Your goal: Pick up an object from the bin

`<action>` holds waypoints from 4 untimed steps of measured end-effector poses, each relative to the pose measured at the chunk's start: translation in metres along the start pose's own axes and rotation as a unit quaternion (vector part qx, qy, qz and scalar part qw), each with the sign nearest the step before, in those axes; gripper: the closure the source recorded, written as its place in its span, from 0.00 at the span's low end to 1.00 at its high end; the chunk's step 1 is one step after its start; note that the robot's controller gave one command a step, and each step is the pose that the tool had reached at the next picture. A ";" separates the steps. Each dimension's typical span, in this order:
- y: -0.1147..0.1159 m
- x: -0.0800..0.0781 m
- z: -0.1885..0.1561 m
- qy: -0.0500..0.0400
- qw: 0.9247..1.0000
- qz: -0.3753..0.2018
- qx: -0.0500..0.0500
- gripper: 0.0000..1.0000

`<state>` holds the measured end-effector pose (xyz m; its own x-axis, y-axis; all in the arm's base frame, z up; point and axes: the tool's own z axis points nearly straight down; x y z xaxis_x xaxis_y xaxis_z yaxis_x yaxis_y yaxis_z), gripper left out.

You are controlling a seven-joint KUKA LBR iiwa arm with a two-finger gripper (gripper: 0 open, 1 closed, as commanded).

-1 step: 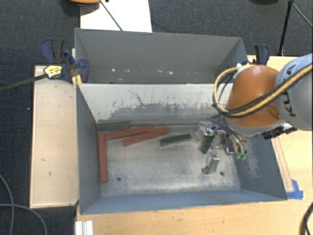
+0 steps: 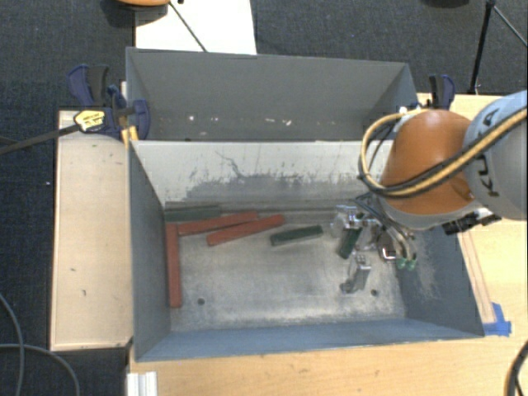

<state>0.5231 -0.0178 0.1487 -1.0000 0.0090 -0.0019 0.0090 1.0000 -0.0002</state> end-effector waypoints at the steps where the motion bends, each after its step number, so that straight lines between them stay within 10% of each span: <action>1: 0.029 -0.034 -0.001 0.000 0.993 0.122 0.000 0.00; 2: 0.051 -0.048 0.015 -0.001 0.980 0.199 -0.002 0.00; 4: 0.061 -0.059 0.082 0.002 0.984 0.181 0.000 0.00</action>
Offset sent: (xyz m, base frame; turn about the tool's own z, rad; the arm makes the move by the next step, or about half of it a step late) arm 0.0491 0.0498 -0.0324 0.3350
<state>0.5831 0.0431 0.0669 -0.9314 0.3640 0.0017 0.3640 0.9314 -0.0004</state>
